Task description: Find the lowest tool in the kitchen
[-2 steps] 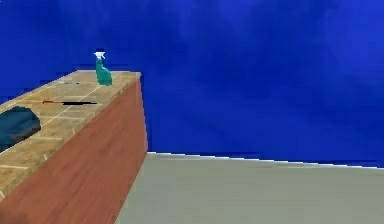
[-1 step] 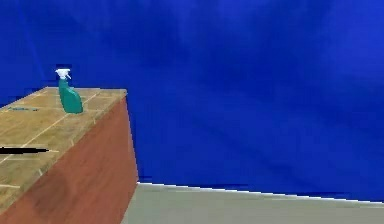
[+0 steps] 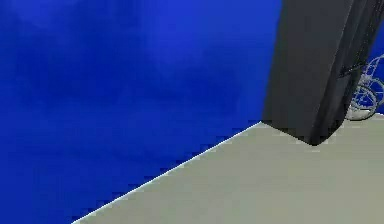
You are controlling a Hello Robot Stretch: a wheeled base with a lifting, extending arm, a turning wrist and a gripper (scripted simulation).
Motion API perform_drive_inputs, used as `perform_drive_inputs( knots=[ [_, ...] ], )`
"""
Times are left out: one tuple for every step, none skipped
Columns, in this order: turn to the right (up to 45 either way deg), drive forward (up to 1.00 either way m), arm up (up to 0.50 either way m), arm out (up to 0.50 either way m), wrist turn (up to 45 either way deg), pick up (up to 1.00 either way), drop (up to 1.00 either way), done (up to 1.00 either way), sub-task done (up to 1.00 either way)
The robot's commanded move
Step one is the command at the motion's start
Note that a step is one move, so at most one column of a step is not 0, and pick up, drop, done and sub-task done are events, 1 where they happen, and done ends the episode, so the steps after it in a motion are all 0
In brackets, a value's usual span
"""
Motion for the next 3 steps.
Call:
perform_drive_inputs(
  knots=[
    [45.0, 0.00, 0.00, 0.00, 0.0, 0.00, 0.00, 0.00, 0.00],
    [27.0, 0.00, 0.00, 0.00, 0.0, 0.00, 0.00, 0.00, 0.00],
    [0.0, 1.00, 0.00, 0.00, 0.0, 0.00, 0.00, 0.00, 0.00]
  ],
)
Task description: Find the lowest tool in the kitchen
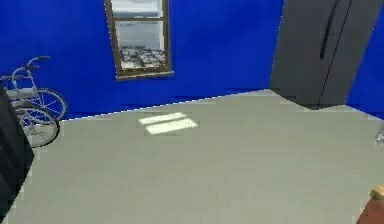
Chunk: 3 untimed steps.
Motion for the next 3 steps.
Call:
perform_drive_inputs(
  knots=[
    [3.0, 0.00, 0.00, 0.00, 0.0, 0.00, 0.00, 0.00, 0.00],
    [0.0, 0.55, 0.00, 0.00, 0.0, 0.00, 0.00, 0.00, 0.00],
    [18.0, 0.00, 0.00, 0.00, 0.0, 0.00, 0.00, 0.00, 0.00]
  ],
)
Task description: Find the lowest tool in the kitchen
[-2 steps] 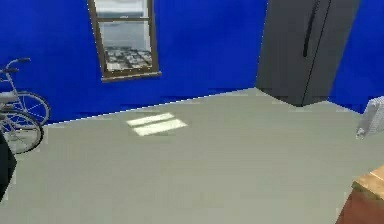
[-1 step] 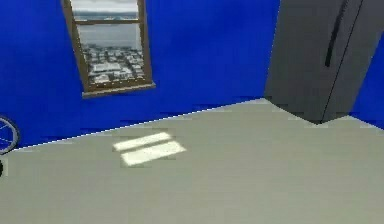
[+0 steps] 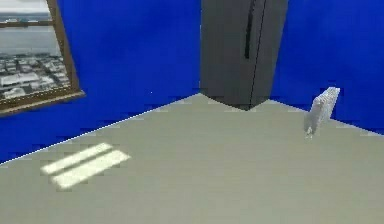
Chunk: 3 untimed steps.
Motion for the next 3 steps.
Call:
perform_drive_inputs(
  knots=[
    [0.0, 0.40, 0.00, 0.00, 0.0, 0.00, 0.00, 0.00, 0.00],
    [45.0, 0.00, 0.00, 0.00, 0.0, 0.00, 0.00, 0.00, 0.00],
    [0.0, 1.00, 0.00, 0.00, 0.0, 0.00, 0.00, 0.00, 0.00]
  ],
)
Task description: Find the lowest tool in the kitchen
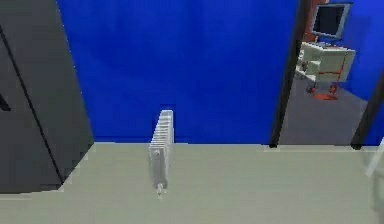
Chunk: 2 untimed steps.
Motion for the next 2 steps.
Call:
perform_drive_inputs(
  knots=[
    [9.0, 0.00, 0.00, 0.00, 0.0, 0.00, 0.00, 0.00, 0.00],
    [0.0, 0.05, 0.00, 0.00, 0.0, 0.00, 0.00, 0.00, 0.00]
  ],
)
